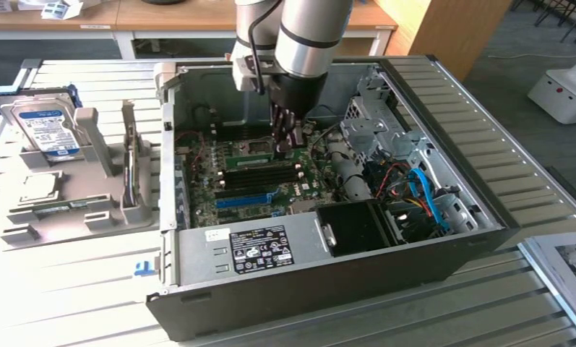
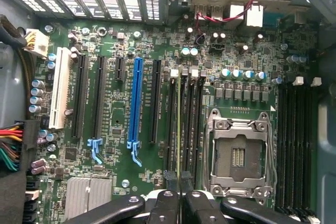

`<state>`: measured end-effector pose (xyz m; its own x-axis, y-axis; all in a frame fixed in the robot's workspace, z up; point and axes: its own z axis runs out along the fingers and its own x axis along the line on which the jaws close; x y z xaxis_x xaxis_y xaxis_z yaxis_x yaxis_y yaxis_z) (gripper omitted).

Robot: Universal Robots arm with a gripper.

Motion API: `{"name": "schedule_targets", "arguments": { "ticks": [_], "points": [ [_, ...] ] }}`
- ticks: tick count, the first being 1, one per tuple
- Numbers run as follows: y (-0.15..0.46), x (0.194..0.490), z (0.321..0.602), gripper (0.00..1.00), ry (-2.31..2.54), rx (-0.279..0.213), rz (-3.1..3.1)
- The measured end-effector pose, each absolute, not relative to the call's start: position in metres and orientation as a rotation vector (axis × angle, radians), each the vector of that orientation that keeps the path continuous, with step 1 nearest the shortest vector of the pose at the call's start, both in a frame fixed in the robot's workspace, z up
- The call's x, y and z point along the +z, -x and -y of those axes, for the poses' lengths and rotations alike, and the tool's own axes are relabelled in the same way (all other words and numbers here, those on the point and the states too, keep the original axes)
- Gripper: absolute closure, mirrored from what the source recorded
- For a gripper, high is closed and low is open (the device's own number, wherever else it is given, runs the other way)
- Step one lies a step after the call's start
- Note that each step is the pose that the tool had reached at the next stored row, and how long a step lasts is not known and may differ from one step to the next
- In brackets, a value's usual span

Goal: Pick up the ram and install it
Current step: 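Insert the ram into the slot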

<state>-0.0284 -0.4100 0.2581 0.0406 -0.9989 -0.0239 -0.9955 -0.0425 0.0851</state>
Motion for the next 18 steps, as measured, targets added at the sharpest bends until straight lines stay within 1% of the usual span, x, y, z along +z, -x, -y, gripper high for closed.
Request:
{"name": "schedule_targets", "arguments": {
  "ticks": [12, 18],
  "points": [
    [0.0285, 0.2579, 0.4127, 0.88, -2.233, -0.118, 2.142],
    [0.0284, 0.2531, 0.4127, 0.88, -2.233, -0.118, 2.142]
  ]
}}
